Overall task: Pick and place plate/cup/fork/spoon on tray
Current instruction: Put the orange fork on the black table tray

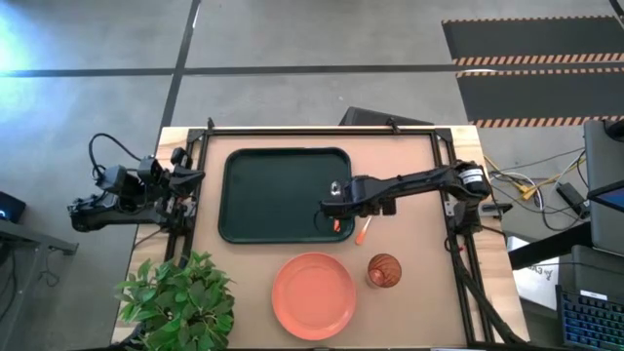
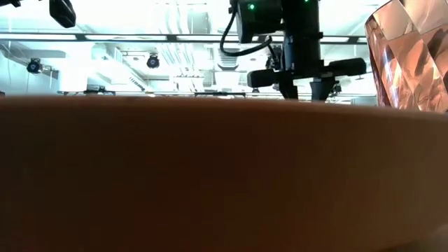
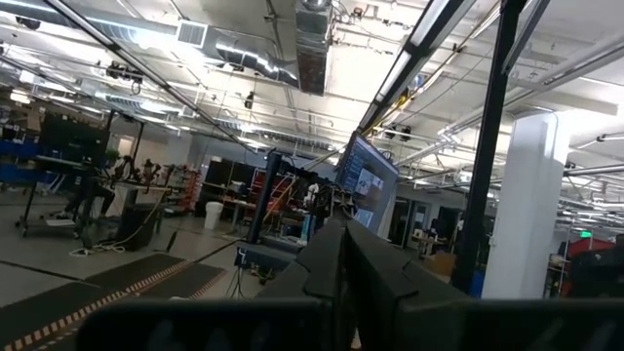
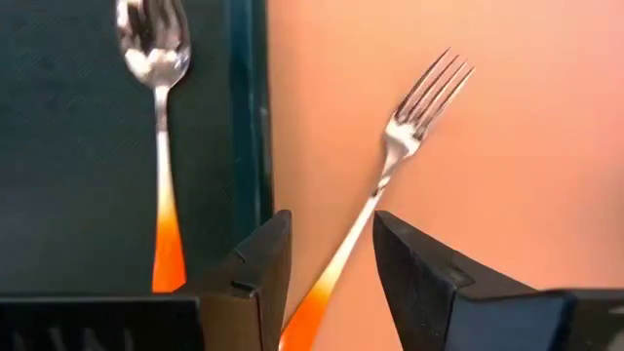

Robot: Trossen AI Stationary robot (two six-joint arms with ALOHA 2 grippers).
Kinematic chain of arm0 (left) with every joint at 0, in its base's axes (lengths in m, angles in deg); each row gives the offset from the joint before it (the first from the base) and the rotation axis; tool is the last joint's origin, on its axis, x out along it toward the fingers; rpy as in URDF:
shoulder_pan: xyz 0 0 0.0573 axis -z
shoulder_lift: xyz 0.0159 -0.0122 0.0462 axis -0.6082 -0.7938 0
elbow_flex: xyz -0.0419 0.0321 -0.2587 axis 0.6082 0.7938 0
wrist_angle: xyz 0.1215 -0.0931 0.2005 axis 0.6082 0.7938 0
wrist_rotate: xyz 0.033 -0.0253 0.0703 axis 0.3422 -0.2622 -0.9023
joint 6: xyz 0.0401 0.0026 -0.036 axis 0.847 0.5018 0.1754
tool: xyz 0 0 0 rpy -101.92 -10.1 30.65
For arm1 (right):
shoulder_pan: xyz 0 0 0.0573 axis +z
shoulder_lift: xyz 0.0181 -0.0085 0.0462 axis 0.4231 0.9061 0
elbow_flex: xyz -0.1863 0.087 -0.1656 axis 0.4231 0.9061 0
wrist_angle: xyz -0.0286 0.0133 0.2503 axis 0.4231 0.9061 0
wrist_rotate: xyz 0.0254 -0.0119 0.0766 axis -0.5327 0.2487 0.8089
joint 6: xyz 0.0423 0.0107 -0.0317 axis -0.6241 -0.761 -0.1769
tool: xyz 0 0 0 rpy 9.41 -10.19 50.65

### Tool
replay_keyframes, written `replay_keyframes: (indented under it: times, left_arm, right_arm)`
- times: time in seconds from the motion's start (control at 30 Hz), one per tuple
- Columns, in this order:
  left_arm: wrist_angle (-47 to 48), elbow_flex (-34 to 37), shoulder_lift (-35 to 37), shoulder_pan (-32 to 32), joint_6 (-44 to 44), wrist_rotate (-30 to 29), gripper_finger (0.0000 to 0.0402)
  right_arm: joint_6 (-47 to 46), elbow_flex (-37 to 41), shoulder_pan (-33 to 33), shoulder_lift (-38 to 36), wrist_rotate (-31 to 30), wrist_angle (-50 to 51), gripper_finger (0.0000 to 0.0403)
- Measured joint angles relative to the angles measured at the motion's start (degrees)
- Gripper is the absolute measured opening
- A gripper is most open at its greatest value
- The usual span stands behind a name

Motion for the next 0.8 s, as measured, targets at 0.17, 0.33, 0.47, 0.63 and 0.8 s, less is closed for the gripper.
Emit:
replay_keyframes:
  times: [0.17, 0.33, 0.47, 0.63, 0.8]
  left_arm:
    - [0.0, 0.0, 0.0, 0.0, 0.0, 0.0, 0.0000]
    - [0.0, 0.0, 0.0, 0.0, 0.0, 0.1, 0.0000]
    - [0.0, 0.0, 0.0, 0.0, 0.0, 1.4, 0.0000]
    - [0.0, 0.0, 0.0, 0.0, -0.1, 2.7, 0.0000]
    - [0.0, 0.0, 0.0, 0.0, -1.5, 3.0, 0.0000]
  right_arm:
    - [-8.2, 1.3, 1.9, 0.0, 0.0, 1.8, 0.0139]
    - [-14.8, 4.8, 3.2, 0.0, 3.7, 1.0, 0.0139]
    - [-16.4, 8.0, 3.2, 0.1, 5.0, -4.4, 0.0139]
    - [-16.1, 11.7, 2.5, 0.1, 4.6, -10.6, 0.0139]
    - [-19.1, 15.1, 2.3, 0.1, 4.8, -10.5, 0.0139]
